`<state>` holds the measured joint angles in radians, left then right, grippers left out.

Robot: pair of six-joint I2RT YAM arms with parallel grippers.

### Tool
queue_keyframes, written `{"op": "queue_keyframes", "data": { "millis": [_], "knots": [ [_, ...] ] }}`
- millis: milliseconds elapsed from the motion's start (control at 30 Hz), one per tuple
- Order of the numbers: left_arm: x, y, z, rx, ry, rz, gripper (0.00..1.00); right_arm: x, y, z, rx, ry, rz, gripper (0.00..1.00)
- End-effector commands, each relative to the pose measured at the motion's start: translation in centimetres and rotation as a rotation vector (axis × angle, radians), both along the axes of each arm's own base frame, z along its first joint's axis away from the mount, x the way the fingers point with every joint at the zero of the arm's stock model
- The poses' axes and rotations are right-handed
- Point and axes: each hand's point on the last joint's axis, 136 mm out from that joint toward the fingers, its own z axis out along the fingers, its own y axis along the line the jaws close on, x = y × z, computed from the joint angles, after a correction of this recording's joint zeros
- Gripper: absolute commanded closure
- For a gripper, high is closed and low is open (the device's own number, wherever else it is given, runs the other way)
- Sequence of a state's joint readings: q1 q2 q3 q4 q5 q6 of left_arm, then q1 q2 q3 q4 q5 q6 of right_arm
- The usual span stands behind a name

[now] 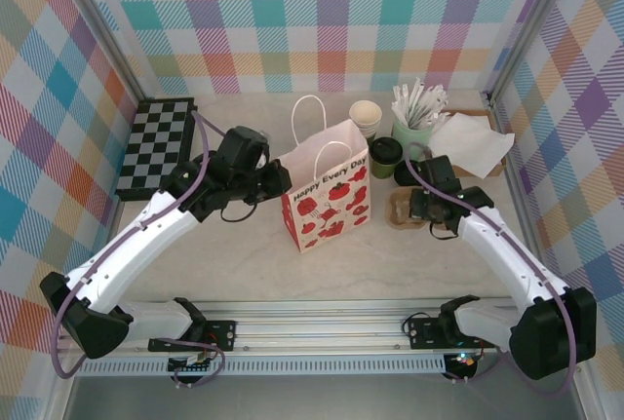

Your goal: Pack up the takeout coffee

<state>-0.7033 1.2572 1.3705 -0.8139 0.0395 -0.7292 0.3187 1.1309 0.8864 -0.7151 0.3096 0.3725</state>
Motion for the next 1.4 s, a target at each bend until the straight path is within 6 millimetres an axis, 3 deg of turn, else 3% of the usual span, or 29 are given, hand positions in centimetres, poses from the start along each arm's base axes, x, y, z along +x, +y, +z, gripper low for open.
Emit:
{"op": "queue_keyframes", "data": {
  "millis": [0,33,133,167,267,433,667,833,900,1000,1067,1167,1267,1367],
  "knots": [
    [-0.3,0.6,-0.1,0.037,0.008,0.016,0.82,0.1,-0.2,1.7,0.006,-0.011,0.032,1.0],
    [-0.5,0.8,0.2,0.042,-0.007,0.009,0.73,0.1,-0.2,2.0,0.007,-0.013,0.031,1.0],
    [-0.8,1.0,1.8,0.065,-0.066,-0.056,0.22,0.3,-0.2,2.8,0.012,-0.026,0.028,1.0],
    [-1.0,1.1,2.3,0.092,-0.087,-0.093,0.12,0.4,-0.2,3.2,0.019,-0.03,0.026,1.0],
    [-0.6,2.2,3.9,0.182,-0.178,-0.148,0.01,0.4,0.1,4.3,0.04,-0.043,0.023,1.0],
    [2.6,1.6,6.6,0.297,-0.401,-0.301,0.0,0.6,0.1,5.5,0.04,-0.068,0.034,1.0],
    [8.7,-2.3,7.2,0.31,-0.532,-0.561,0.12,-0.1,0.8,6.5,0.109,-0.09,0.033,1.0],
    [11.3,-4.3,7.0,0.255,-0.559,-0.645,0.17,-0.9,0.6,6.3,0.099,-0.09,0.047,1.0],
    [11.5,-5.4,7.0,0.228,-0.573,-0.704,0.22,-1.0,0.7,6.4,0.105,-0.091,0.058,1.0],
    [10.3,-7.4,7.4,0.123,-0.603,-0.83,0.44,-1.0,1.1,6.8,0.124,-0.1,0.075,1.0],
    [10.4,-7.9,7.7,0.079,-0.605,-0.834,0.69,-1.0,1.5,7.5,0.147,-0.099,0.079,1.0],
    [11.6,-7.0,8.0,0.101,-0.563,-0.718,0.86,-1.2,2.2,9.8,0.199,-0.102,0.085,1.0],
    [11.6,-6.1,8.6,0.079,-0.489,-0.6,1.0,-0.9,3.5,13.4,0.257,-0.114,0.12,1.0],
    [10.8,-5.6,8.4,0.054,-0.409,-0.492,1.0,-0.1,4.5,17.3,0.305,-0.142,0.153,1.0]
  ]
}}
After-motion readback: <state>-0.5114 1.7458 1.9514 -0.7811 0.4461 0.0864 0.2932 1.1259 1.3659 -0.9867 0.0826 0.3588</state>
